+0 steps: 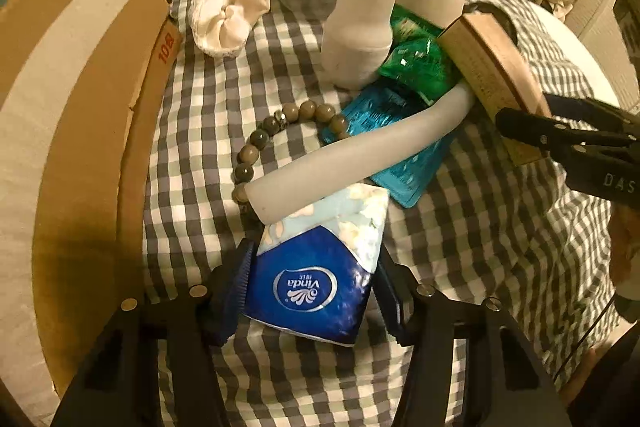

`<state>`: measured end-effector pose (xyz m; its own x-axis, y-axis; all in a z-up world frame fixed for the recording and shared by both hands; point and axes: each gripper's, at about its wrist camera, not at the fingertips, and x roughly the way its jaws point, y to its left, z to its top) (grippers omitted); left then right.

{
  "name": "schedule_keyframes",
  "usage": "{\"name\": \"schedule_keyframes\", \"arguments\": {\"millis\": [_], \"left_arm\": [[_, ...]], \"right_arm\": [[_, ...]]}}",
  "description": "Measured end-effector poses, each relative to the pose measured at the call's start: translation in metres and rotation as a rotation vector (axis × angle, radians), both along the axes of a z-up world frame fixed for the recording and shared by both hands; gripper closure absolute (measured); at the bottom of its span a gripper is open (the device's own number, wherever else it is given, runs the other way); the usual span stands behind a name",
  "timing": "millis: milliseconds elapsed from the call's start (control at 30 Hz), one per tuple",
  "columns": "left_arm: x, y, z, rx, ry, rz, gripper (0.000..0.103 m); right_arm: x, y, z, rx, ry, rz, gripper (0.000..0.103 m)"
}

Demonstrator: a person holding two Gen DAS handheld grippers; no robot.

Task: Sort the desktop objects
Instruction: 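Grasp the blue Vinda tissue pack with the left tool while the right tool grasps the tan carton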

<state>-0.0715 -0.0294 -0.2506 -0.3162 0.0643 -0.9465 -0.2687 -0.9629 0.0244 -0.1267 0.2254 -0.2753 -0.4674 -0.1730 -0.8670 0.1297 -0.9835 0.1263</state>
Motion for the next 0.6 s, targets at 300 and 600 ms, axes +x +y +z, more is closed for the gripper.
{"name": "schedule_keyframes", "arguments": {"millis": [300,600], "left_arm": [[0.009,-0.012,0.029,0.054,0.073,0.017,0.05],[-0.015,-0.008,0.051,0.076,0.17,0.015,0.05]], "right_arm": [[0.003,0.003,0.02,-0.014,0.039,-0.019,0.026],[0.009,0.004,0.045,0.0,0.098,-0.043,0.027]]}}
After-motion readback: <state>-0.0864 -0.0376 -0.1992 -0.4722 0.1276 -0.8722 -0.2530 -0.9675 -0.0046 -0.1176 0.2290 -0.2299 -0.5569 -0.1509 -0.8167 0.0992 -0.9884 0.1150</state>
